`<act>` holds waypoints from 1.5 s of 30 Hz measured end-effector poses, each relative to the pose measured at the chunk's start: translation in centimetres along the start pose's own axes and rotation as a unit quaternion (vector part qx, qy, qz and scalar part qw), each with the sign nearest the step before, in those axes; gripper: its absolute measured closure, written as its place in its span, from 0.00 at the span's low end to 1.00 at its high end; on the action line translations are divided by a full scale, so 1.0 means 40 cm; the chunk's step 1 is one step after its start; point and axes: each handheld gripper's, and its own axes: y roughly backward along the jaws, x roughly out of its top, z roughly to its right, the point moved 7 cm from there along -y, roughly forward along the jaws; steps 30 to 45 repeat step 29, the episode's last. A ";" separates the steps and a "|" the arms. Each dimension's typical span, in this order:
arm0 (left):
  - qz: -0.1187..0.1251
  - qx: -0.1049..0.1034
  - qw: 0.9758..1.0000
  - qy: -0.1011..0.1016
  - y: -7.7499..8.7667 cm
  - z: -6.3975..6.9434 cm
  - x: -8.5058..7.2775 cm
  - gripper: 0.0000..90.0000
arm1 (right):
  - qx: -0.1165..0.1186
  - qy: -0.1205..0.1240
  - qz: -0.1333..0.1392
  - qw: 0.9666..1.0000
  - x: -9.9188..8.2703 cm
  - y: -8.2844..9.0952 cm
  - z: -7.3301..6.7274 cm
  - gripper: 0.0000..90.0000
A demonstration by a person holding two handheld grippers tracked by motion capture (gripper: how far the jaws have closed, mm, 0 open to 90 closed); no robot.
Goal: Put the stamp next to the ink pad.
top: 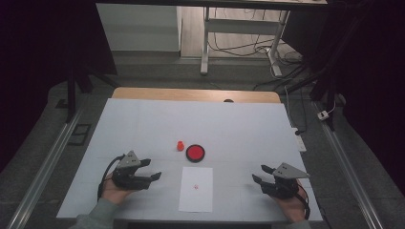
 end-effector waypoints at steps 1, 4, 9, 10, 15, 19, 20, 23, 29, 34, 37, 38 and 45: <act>0.001 0.002 1.000 0.000 0.007 0.001 -0.006 0.34 | 0.000 0.001 -0.002 1.000 -0.002 0.000 0.001 0.50; 0.004 0.007 1.000 0.002 0.030 0.000 -0.024 0.34 | 0.000 -0.001 -0.003 1.000 -0.005 -0.002 0.003 0.50; 0.007 0.012 1.000 0.010 0.059 -0.007 -0.049 0.34 | 0.002 0.000 -0.007 1.000 -0.007 -0.004 0.003 0.50; 0.009 0.013 1.000 0.011 0.062 -0.009 -0.052 0.34 | 0.001 0.002 -0.008 1.000 -0.007 -0.005 0.003 0.50; 0.007 0.017 1.000 0.010 0.065 -0.014 -0.055 0.34 | 0.002 0.004 -0.009 1.000 -0.008 -0.005 0.002 0.50; 0.005 0.017 1.000 0.007 0.062 -0.012 -0.055 0.34 | 0.007 0.006 -0.008 1.000 -0.008 -0.007 0.000 0.50; 0.005 0.017 1.000 0.006 0.062 -0.011 -0.055 0.34 | 0.007 0.006 -0.008 1.000 -0.007 -0.006 0.000 0.50; 0.006 0.019 1.000 0.008 0.063 -0.012 -0.055 0.34 | 0.003 0.006 -0.008 1.000 -0.007 -0.004 0.002 0.49; 0.003 0.019 1.000 0.005 0.060 -0.012 -0.056 0.34 | 0.006 0.006 -0.007 1.000 -0.006 -0.003 0.001 0.49; 0.003 0.019 1.000 0.005 0.060 -0.012 -0.056 0.34 | 0.006 0.006 -0.007 1.000 -0.006 -0.003 0.001 0.49; 0.003 0.019 1.000 0.005 0.060 -0.012 -0.056 0.34 | 0.006 0.006 -0.007 1.000 -0.006 -0.003 0.001 0.49; 0.003 0.019 1.000 0.005 0.060 -0.012 -0.056 0.34 | 0.006 0.006 -0.007 1.000 -0.006 -0.003 0.001 0.49; 0.003 0.019 1.000 0.005 0.060 -0.012 -0.056 0.34 | 0.006 0.006 -0.007 1.000 -0.006 -0.003 0.001 0.49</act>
